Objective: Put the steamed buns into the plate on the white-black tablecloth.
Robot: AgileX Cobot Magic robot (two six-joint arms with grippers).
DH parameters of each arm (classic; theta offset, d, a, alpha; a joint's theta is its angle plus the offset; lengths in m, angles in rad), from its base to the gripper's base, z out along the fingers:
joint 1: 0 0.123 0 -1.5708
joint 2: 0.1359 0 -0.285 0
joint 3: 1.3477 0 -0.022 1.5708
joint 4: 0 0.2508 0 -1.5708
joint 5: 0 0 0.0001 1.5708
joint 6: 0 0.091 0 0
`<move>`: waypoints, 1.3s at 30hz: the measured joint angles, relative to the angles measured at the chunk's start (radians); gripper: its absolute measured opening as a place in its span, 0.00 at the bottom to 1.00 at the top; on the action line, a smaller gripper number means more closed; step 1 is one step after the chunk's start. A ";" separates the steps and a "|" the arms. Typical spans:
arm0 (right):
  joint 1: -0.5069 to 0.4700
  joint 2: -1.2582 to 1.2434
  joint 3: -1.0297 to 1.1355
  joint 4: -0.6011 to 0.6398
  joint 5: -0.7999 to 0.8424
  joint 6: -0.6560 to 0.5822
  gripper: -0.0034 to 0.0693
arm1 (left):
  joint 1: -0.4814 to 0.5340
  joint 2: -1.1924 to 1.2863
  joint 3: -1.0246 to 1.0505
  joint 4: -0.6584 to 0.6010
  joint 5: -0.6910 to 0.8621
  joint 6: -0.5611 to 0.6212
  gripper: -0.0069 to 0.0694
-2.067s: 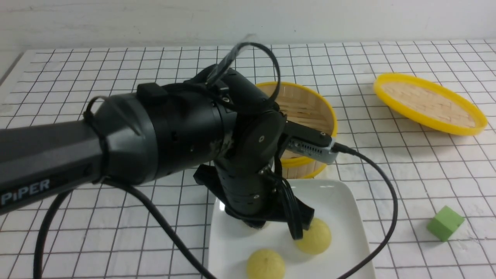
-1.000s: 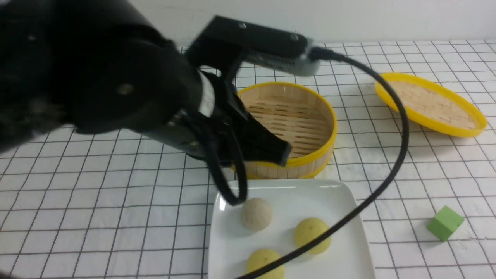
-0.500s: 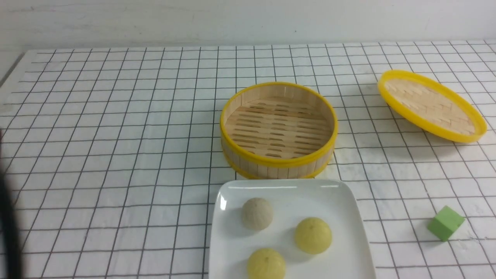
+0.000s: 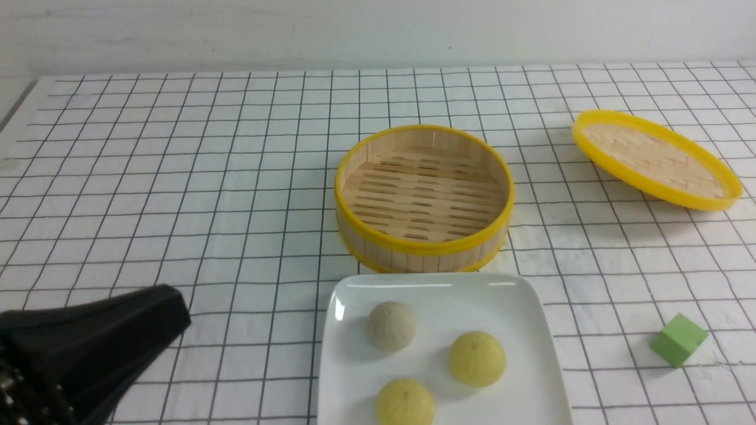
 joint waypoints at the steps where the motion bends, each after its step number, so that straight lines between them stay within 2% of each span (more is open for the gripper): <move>1: 0.000 0.000 0.000 0.000 0.000 0.000 0.16 | 0.000 0.000 0.028 0.000 -0.015 0.000 0.16; 14: 0.000 0.000 0.000 0.000 0.000 0.000 0.18 | 0.000 0.000 0.117 0.020 0.003 0.001 0.18; 18: 0.000 0.000 0.000 0.000 -0.001 0.000 0.18 | 0.019 -0.008 0.140 0.026 0.012 0.050 0.18; 20: 0.000 0.000 0.000 0.000 -0.001 0.000 0.19 | 0.067 -0.032 0.161 -0.011 0.011 0.125 0.19; 23: 0.000 0.000 0.000 0.000 -0.001 0.000 0.20 | 0.223 -0.112 0.232 -0.091 0.010 0.319 0.18; 24: 0.000 0.000 0.000 0.000 -0.001 0.000 0.20 | 0.234 -0.118 0.237 -0.095 0.010 0.319 0.18; 26: 0.000 0.000 0.001 0.000 -0.001 0.000 0.20 | 0.382 -0.201 0.303 -0.122 0.012 0.418 0.19; 27: 0.000 0.000 0.001 0.000 -0.001 0.000 0.20 | 0.395 -0.201 0.303 -0.123 0.014 0.422 0.19; 28: 0.000 0.000 0.001 0.000 -0.001 0.000 0.20 | 0.491 -0.246 0.338 -0.126 0.017 0.447 0.19; 30: 0.000 0.000 0.001 0.000 -0.001 0.000 0.21 | 0.562 -0.280 0.368 -0.128 0.022 0.454 0.19; 33: 0.000 0.000 0.001 0.000 -0.001 0.000 0.21 | 0.761 -0.335 0.448 -0.162 0.034 0.456 0.19; 34: 0.000 0.000 0.001 0.000 -0.001 0.000 0.21 | 0.800 -0.346 0.467 -0.168 0.041 0.449 0.19; 39: -0.001 0.000 0.001 0.000 -0.001 0.000 0.23 | 0.862 -0.394 0.489 -0.170 0.072 0.406 0.20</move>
